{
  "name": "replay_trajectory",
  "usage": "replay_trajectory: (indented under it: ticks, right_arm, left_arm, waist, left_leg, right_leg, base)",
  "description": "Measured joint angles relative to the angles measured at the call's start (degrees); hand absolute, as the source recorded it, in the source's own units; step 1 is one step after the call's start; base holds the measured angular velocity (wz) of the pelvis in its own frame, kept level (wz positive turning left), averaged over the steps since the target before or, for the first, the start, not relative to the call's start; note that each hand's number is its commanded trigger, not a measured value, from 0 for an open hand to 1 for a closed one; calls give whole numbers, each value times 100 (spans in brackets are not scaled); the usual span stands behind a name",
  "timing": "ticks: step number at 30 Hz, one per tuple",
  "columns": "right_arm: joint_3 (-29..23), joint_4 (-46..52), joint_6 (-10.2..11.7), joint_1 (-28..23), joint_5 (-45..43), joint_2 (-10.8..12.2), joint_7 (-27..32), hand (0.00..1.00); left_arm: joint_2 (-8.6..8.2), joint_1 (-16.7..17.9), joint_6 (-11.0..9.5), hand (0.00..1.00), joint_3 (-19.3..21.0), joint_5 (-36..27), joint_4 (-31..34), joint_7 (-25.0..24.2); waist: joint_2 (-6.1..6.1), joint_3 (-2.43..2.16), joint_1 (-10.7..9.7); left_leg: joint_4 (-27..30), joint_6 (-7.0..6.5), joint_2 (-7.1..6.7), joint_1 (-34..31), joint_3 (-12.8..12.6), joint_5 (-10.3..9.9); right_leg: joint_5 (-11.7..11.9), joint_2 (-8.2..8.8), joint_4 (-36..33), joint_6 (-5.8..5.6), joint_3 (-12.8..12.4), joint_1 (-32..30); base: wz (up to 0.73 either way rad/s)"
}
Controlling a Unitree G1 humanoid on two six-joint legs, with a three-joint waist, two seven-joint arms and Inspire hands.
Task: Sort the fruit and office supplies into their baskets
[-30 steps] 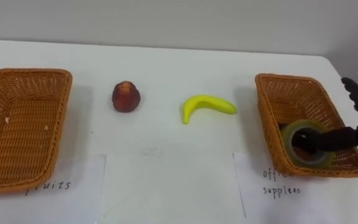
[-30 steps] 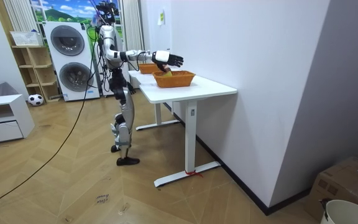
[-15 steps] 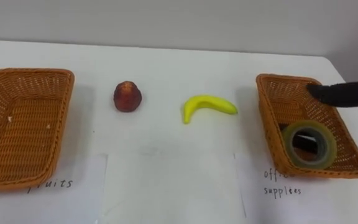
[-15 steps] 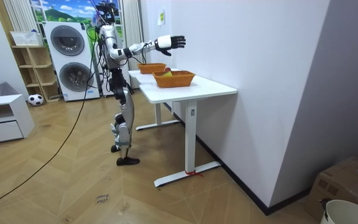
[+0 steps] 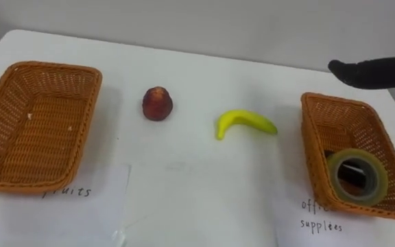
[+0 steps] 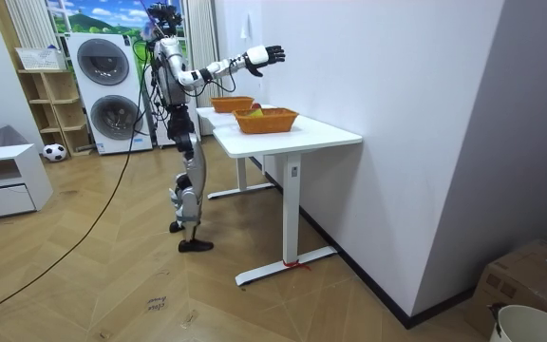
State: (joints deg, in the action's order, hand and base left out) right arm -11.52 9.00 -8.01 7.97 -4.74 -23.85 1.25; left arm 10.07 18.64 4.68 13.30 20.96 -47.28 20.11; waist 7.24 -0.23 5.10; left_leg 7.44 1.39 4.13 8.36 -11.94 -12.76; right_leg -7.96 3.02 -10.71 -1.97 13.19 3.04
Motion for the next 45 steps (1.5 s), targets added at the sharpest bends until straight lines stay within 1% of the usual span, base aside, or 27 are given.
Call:
replay_trajectory:
  ticks: [2,3,5,6,7,8,12,13,14,15,16,17,18,19,21,22,24,27,29,34,36,40,42,44,45]
  right_arm:
    - [121,0,0,38,241,-6,-17,0]
    - [148,0,2,39,310,-10,-36,0]
    - [169,0,2,42,560,-11,-108,0]
    - [172,0,3,45,573,-11,-117,0]
    - [198,-1,3,57,573,-12,-129,0]
    - [263,-1,3,73,564,-14,-145,0]
    - [489,-2,2,77,557,-18,-204,0]
    - [543,-2,2,87,560,-19,-208,0]
    - [596,-3,3,105,560,-19,-214,0]
    - [618,-5,3,114,554,-19,-218,0]
    - [658,-47,39,125,519,-19,-219,0]
    - [705,-169,103,150,441,-19,-221,0]
    - [753,-255,102,166,416,-18,-223,0]
    - [791,-301,102,186,416,-19,-225,0]
    - [1055,-470,96,312,426,-41,-266,0]
    - [1113,-477,96,312,410,-50,-293,0]
    - [1269,-490,94,312,370,-141,-401,0]
    - [1276,-508,94,319,310,-239,-483,0]
    - [1276,-589,88,323,252,-311,-528,0]
    - [1323,-639,90,334,73,-327,-747,0]
    - [1458,-660,93,334,22,-376,-910,0]
    - [1498,-661,95,333,-119,-458,-1218,0]
    - [1554,-699,97,333,-364,-547,-1334,0]
    - [1666,-807,99,333,-517,-638,-1441,0]
    - [1691,-847,95,333,-569,-641,-1495,0]
  left_arm:
    - [10,115,0,0,-2,-3,6,1]
    - [9,148,1,0,-3,-5,7,0]
    - [9,235,1,0,-5,-5,11,-28]
    - [10,244,1,0,-4,-5,11,-47]
    - [10,250,1,0,-4,-5,11,-61]
    - [10,251,0,0,4,-4,-7,-66]
    - [18,241,5,0,6,-8,-120,-105]
    - [19,238,6,0,3,-8,-139,-123]
    - [28,229,6,0,4,-8,-170,-171]
    - [36,221,6,0,4,-8,-189,-191]
    - [62,200,8,0,3,-6,-217,-204]
    - [97,169,9,0,0,-6,-217,-208]
    - [119,124,14,0,0,-2,-223,-208]
    - [132,91,19,0,-4,-4,-243,-208]
    - [193,-17,29,0,-27,-8,-334,-208]
    - [208,-19,27,0,-27,-7,-333,-207]
    - [252,-18,31,0,-24,-5,-334,-205]
    - [273,-18,45,0,-22,2,-334,-186]
    - [267,-6,115,0,-23,2,-335,-182]
    - [287,-25,129,0,-11,-4,-333,-201]
    - [326,-35,112,0,-9,0,-332,-232]
    - [387,-38,82,0,-3,1,-331,-304]
    - [443,-57,81,0,-7,-8,-331,-322]
    - [456,-78,71,0,-8,-8,-330,-323]
    - [458,-84,71,0,-9,-8,-331,-323]
  waist:
    - [-9,18,62]
    - [-9,23,62]
    - [25,23,98]
    - [35,30,132]
    - [45,56,177]
    - [69,68,213]
    - [101,52,267]
    - [138,27,287]
    - [127,35,303]
    - [151,27,300]
    - [166,37,271]
    - [210,32,271]
    - [247,39,290]
    - [262,41,299]
    - [273,71,316]
    - [277,71,321]
    - [282,67,323]
    - [305,50,354]
    - [309,46,453]
    - [315,43,499]
    - [330,39,494]
    - [389,48,485]
    - [437,68,502]
    - [471,86,505]
    - [479,91,505]
  left_leg:
    - [1,1,4,-20,57,0]
    - [1,1,6,-20,66,1]
    - [13,2,12,-63,143,1]
    - [20,2,12,-72,145,1]
    - [26,2,13,-84,147,1]
    - [26,3,14,-89,152,2]
    - [28,3,11,-102,178,2]
    - [32,3,11,-103,181,2]
    - [40,4,8,-113,236,3]
    - [42,5,6,-123,272,4]
    - [50,8,5,-159,300,8]
    - [101,8,5,-206,332,8]
    - [129,8,1,-248,338,7]
    - [138,8,-4,-270,346,7]
    - [147,10,-3,-287,358,8]
    - [147,11,-3,-294,356,9]
    - [143,12,-1,-321,380,9]
    - [149,16,-1,-380,413,11]
    - [162,19,1,-379,418,13]
    - [180,19,3,-366,443,14]
    - [188,20,4,-353,460,15]
    - [195,20,2,-365,465,15]
    - [208,20,2,-367,468,15]
    - [210,20,1,-373,464,15]
    - [210,20,0,-375,464,15]
  right_leg:
    - [0,0,8,0,81,10]
    - [0,-1,11,0,109,14]
    - [0,-2,15,0,140,15]
    - [0,-2,16,0,141,9]
    - [0,-2,19,0,147,1]
    - [0,-2,20,0,148,-4]
    - [0,0,20,0,189,-5]
    - [0,1,19,0,190,-5]
    - [0,4,21,0,210,1]
    - [0,9,21,0,237,6]
    - [0,12,25,0,275,-3]
    - [0,13,42,0,276,-7]
    - [0,14,74,0,282,-6]
    - [0,14,98,1,284,-6]
    - [2,11,107,4,286,-17]
    - [2,11,107,5,293,-21]
    - [5,13,105,9,347,-38]
    - [8,17,100,13,414,-75]
    - [8,17,102,13,416,-67]
    - [8,19,109,13,430,-43]
    - [7,19,114,13,431,-8]
    - [7,20,115,13,424,-8]
    - [7,21,113,13,425,1]
    - [8,25,109,15,423,-1]
    - [9,25,108,16,426,-2]
  base:
    - [10]
    - [10]
    - [14]
    - [6]
    - [0]
    - [0]
    - [2]
    - [4]
    - [8]
    - [16]
    - [18]
    - [16]
    - [9]
    - [4]
    - [0]
    - [0]
    - [5]
    - [6]
    - [0]
    - [4]
    - [2]
    - [0]
    - [0]
    - [0]
    - [0]
